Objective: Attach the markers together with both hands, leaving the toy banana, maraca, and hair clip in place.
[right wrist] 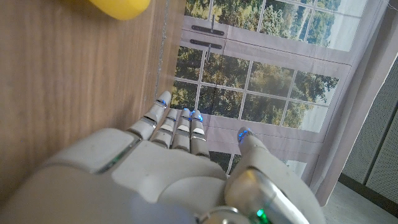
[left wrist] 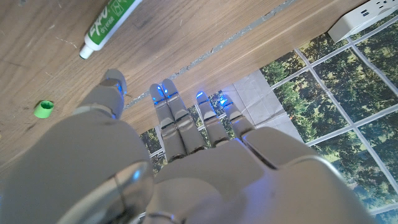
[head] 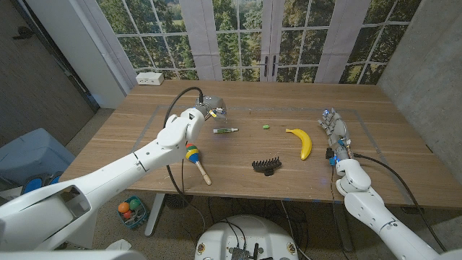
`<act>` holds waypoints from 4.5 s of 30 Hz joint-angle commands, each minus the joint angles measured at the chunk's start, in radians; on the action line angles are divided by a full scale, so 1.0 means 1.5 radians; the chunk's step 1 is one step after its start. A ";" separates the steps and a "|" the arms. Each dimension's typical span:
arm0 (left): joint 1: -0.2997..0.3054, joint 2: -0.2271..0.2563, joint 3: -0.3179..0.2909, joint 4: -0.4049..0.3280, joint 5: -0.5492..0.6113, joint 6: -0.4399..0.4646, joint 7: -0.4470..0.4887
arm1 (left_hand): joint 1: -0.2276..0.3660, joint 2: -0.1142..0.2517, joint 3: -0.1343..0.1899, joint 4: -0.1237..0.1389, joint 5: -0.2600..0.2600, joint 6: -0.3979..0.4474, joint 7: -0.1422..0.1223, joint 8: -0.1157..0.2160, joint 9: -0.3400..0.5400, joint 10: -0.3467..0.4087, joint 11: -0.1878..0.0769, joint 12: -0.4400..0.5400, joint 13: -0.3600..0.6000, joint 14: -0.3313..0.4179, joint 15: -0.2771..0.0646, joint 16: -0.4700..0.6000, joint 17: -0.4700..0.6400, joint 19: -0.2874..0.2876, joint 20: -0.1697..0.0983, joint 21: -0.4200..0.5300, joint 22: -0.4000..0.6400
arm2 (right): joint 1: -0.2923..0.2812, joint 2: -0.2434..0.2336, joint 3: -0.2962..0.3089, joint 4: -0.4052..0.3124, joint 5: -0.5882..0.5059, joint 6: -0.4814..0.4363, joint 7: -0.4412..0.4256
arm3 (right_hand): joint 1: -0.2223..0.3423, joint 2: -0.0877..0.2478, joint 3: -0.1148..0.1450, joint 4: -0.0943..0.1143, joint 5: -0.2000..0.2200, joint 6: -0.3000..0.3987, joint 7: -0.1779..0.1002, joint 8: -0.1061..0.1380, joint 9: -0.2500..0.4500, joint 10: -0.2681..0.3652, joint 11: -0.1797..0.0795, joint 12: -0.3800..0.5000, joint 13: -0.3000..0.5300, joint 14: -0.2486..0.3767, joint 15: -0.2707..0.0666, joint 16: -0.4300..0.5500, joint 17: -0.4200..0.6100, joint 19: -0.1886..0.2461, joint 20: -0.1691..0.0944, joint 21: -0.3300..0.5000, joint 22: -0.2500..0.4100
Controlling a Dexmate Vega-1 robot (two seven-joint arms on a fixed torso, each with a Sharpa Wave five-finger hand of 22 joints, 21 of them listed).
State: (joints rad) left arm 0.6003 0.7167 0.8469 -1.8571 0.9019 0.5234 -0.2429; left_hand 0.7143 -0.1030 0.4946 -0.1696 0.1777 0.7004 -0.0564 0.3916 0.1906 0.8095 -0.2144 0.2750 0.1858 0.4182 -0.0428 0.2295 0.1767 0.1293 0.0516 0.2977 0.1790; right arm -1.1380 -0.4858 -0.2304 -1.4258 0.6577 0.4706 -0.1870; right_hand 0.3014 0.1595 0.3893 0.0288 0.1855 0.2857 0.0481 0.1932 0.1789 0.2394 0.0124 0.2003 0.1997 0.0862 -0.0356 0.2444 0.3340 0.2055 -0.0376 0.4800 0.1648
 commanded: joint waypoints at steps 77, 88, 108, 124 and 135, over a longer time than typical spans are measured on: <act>0.019 -0.033 0.044 0.107 0.054 -0.028 0.060 | 0.109 0.053 -0.005 0.001 0.002 0.046 -0.008 -0.042 0.000 0.045 -0.004 -0.030 0.006 0.039 -0.115 -0.012 0.004 0.063 -0.009 -0.016 0.002 | 0.007 0.007 -0.006 0.018 -0.007 -0.001 -0.008 | -0.015 0.003 -0.003 -0.009 -0.002 0.012 -0.004 0.000 0.002 0.010 0.003 0.005 0.002 0.010 -0.012 0.006 0.000 0.015 -0.014 -0.022 0.004; 0.000 -0.038 0.057 0.120 0.046 -0.024 0.003 | 0.101 0.067 -0.013 0.010 0.000 0.045 -0.003 -0.050 0.002 0.043 -0.002 -0.032 0.007 0.039 -0.107 -0.014 0.004 0.061 -0.008 -0.021 0.003 | 0.008 0.006 -0.007 0.018 -0.017 0.000 -0.017 | -0.017 0.003 -0.004 -0.009 -0.002 0.014 -0.007 0.001 0.002 0.011 0.004 0.005 0.002 0.011 -0.012 0.006 -0.001 0.017 -0.014 -0.024 0.005; 0.035 -0.057 0.045 0.190 -0.012 -0.054 0.169 | 0.286 0.098 -0.049 -0.011 0.018 0.242 -0.019 0.017 0.029 0.297 -0.003 0.046 0.055 0.194 -0.130 0.033 0.018 0.156 -0.050 -0.027 0.002 | 0.003 0.001 -0.005 0.010 -0.036 -0.008 -0.043 | -0.019 0.004 -0.003 -0.011 -0.002 0.017 -0.008 0.001 0.002 0.012 0.003 0.005 0.002 0.011 -0.012 0.006 -0.002 0.019 -0.014 -0.028 0.005; 0.079 -0.064 -0.005 0.198 -0.127 -0.101 0.350 | 0.340 0.068 -0.085 -0.001 0.071 0.310 -0.019 0.049 0.060 0.335 0.004 0.091 0.120 0.301 -0.133 0.086 0.067 0.218 -0.063 -0.015 0.010 | -0.004 -0.004 -0.001 -0.001 -0.044 -0.004 -0.050 | -0.020 0.004 -0.003 -0.013 -0.002 0.023 -0.008 0.002 0.002 0.014 0.002 0.005 0.002 0.012 -0.013 0.007 -0.002 0.021 -0.014 -0.032 0.005; 0.099 -0.059 -0.038 0.183 -0.167 -0.148 0.455 | 0.347 0.070 -0.093 0.003 0.109 0.302 -0.024 0.065 0.091 0.331 0.006 0.103 0.160 0.324 -0.134 0.111 0.102 0.240 -0.070 -0.004 0.015 | -0.008 -0.007 0.000 -0.009 -0.048 -0.001 -0.048 | -0.017 0.003 -0.002 -0.018 -0.002 0.024 -0.008 0.002 0.002 0.015 0.003 0.005 0.002 0.012 -0.012 0.006 -0.005 0.023 -0.013 -0.035 0.005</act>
State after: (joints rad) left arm 0.7219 0.6236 0.8422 -1.5582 0.7128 0.3590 0.2770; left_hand 1.2074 -0.0401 0.3574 -0.1711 0.3280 1.0208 0.0268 0.3982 0.1994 1.1392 -0.0475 0.3098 0.2246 0.8905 -0.1183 0.3852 0.3181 0.4776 -0.0466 0.2849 0.1987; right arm -1.1434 -0.4900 -0.2322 -1.4260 0.5957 0.4624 -0.2574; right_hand 0.2790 0.1608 0.3820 0.0106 0.1856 0.3089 0.0355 0.1932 0.1789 0.2521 0.0215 0.2003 0.2003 0.0930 -0.0356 0.2466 0.3286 0.2288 -0.0391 0.4327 0.1701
